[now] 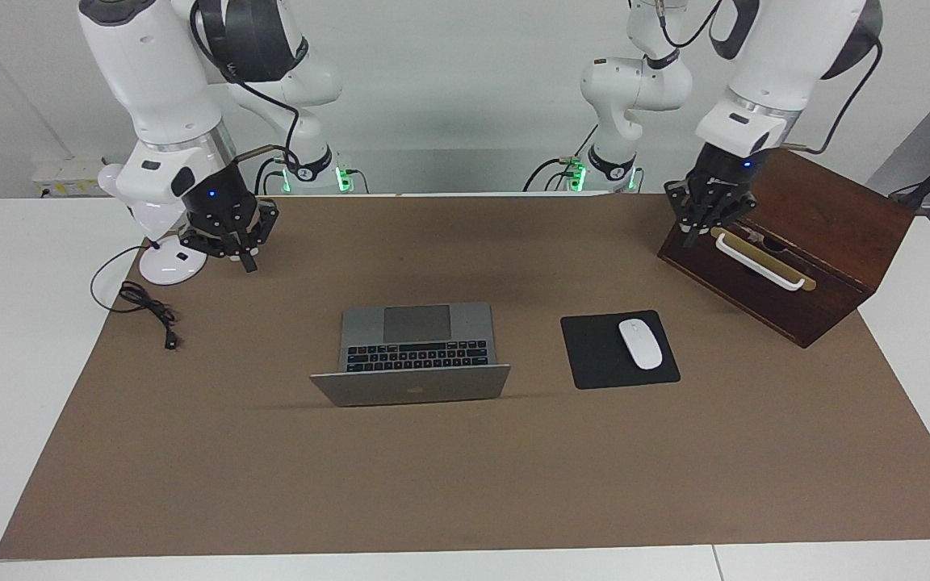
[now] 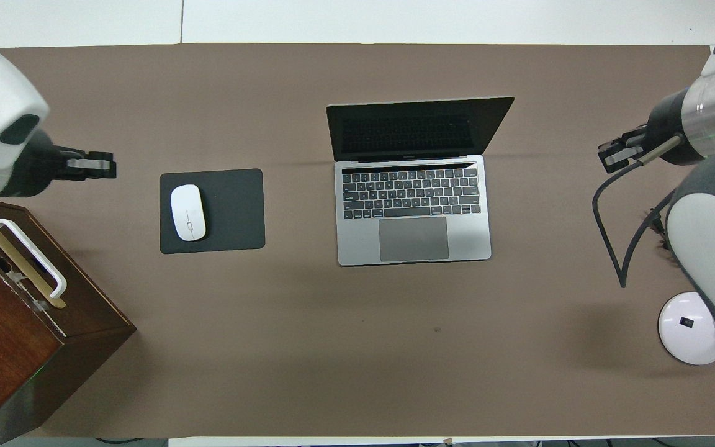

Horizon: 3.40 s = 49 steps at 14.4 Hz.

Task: Close laptop with both arms
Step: 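Press the left gripper on the laptop base while the right gripper reaches the lid, then hold the base with the left gripper and push the lid down with the right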

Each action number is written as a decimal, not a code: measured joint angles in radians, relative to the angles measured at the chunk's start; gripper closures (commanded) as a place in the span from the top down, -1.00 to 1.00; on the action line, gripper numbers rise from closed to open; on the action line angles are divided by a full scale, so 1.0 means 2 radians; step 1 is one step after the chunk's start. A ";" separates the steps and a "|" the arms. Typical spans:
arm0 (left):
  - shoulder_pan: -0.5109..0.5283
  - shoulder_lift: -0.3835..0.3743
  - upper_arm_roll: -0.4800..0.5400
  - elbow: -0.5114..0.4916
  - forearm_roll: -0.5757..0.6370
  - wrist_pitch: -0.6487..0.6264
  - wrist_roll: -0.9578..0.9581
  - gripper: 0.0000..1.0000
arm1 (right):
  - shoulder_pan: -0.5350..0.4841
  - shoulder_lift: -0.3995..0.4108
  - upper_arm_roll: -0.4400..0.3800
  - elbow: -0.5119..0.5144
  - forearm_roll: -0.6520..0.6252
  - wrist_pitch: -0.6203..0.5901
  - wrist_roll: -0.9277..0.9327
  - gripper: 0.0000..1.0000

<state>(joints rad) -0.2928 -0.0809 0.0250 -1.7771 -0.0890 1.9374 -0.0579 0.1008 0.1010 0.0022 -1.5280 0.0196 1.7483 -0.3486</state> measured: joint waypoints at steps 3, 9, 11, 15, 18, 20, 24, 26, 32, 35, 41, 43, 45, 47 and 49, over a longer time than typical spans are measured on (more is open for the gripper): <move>-0.031 -0.021 0.000 -0.075 -0.005 0.089 -0.003 -1.00 | -0.002 0.029 -0.001 0.033 -0.003 -0.007 -0.022 -1.00; -0.100 -0.035 0.000 -0.174 -0.008 0.238 -0.003 -1.00 | 0.000 0.064 0.004 0.057 -0.004 0.014 -0.040 -1.00; -0.121 -0.034 -0.001 -0.208 -0.008 0.287 -0.003 -1.00 | 0.000 0.089 0.006 0.086 -0.004 0.015 -0.040 -1.00; -0.158 -0.029 0.000 -0.256 -0.008 0.368 -0.003 -1.00 | 0.000 0.140 0.013 0.137 -0.004 0.015 -0.040 -1.00; -0.189 -0.006 0.000 -0.287 -0.008 0.445 -0.003 -1.00 | 0.003 0.163 0.024 0.153 -0.004 0.017 -0.040 -1.00; -0.201 0.011 0.000 -0.302 -0.008 0.487 -0.003 -1.00 | 0.003 0.174 0.025 0.155 -0.004 0.024 -0.040 -1.00; -0.217 0.041 0.000 -0.313 -0.008 0.541 -0.003 -1.00 | 0.003 0.195 0.025 0.169 -0.005 0.041 -0.040 -1.00; -0.219 0.048 0.000 -0.314 -0.008 0.551 0.002 -1.00 | 0.003 0.215 0.025 0.191 -0.005 0.042 -0.040 -1.00; -0.223 0.095 0.000 -0.321 -0.008 0.628 0.033 -1.00 | 0.020 0.267 0.027 0.248 -0.015 0.058 -0.040 -1.00; -0.226 0.127 0.000 -0.326 -0.008 0.672 0.045 -1.00 | 0.025 0.272 0.028 0.251 -0.015 0.068 -0.035 -1.00; -0.228 0.151 0.000 -0.327 -0.008 0.699 0.062 -1.00 | 0.033 0.286 0.033 0.251 -0.012 0.079 0.005 -1.00; -0.230 0.155 0.000 -0.329 -0.008 0.705 0.067 -1.00 | 0.034 0.286 0.034 0.251 0.003 0.079 0.014 -1.00; -0.230 0.163 0.000 -0.331 -0.008 0.713 0.072 -1.00 | 0.034 0.286 0.034 0.251 0.022 0.079 0.023 -1.00; -0.230 0.172 0.000 -0.331 -0.008 0.721 0.077 -1.00 | 0.034 0.287 0.034 0.246 0.034 0.079 0.038 -1.00; -0.230 0.174 0.000 -0.331 -0.008 0.723 0.083 -1.00 | 0.035 0.287 0.035 0.236 0.037 0.079 0.062 -1.00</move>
<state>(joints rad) -0.7523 0.2679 0.0259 -2.4401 -0.1043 3.3834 0.1087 0.1706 0.6749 0.0728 -1.0554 0.0936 1.9054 -0.2243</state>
